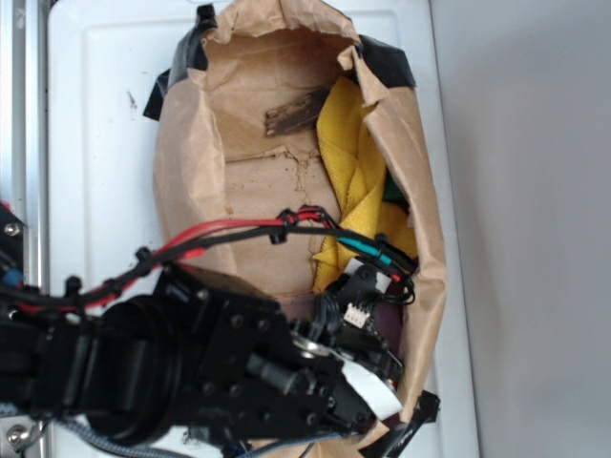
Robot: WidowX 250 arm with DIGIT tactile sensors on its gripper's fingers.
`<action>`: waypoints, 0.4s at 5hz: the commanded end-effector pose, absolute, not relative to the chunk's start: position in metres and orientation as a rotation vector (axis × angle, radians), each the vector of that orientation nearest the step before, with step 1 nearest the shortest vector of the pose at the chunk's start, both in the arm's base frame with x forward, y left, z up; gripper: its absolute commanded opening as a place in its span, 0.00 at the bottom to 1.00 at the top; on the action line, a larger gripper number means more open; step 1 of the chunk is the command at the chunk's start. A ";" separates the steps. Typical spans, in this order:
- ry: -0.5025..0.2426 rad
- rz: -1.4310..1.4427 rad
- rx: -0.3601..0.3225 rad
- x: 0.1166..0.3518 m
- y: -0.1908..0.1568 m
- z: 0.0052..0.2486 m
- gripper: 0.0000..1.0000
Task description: Grab the shell.
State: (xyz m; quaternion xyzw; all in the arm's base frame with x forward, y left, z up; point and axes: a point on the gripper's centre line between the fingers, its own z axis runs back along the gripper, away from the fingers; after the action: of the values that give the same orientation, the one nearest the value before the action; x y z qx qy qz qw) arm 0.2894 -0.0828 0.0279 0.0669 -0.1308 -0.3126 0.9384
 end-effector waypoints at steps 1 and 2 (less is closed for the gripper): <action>-0.301 -0.716 0.091 0.257 -0.093 0.040 0.00; -0.325 -0.709 0.070 0.256 -0.087 0.046 0.00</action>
State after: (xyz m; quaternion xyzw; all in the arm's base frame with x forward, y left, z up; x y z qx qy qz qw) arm 0.2557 -0.0799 0.0355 0.0312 -0.1397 -0.3311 0.9327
